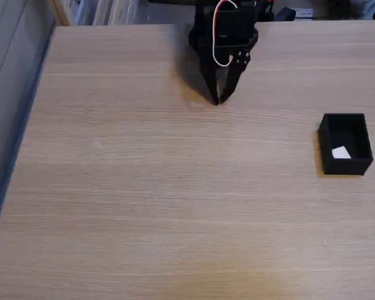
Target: Pick a white block and place it in the black box.
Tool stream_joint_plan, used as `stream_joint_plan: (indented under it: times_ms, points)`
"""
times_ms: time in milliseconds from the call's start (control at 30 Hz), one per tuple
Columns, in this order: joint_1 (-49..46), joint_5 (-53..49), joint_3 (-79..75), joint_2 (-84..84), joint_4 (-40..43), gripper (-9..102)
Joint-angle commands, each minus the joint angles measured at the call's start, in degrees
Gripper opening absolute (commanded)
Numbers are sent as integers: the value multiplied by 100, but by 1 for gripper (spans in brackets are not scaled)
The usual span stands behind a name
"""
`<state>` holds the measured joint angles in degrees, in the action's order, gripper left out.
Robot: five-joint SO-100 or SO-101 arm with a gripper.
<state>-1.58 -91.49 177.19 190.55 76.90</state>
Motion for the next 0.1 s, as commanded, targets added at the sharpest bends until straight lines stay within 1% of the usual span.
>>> stream_joint_plan:
  times_ms: [0, 67]
  points:
    - [-26, 35, 79, 26, 35, 0]
    - [-26, 35, 79, 26, 35, 0]
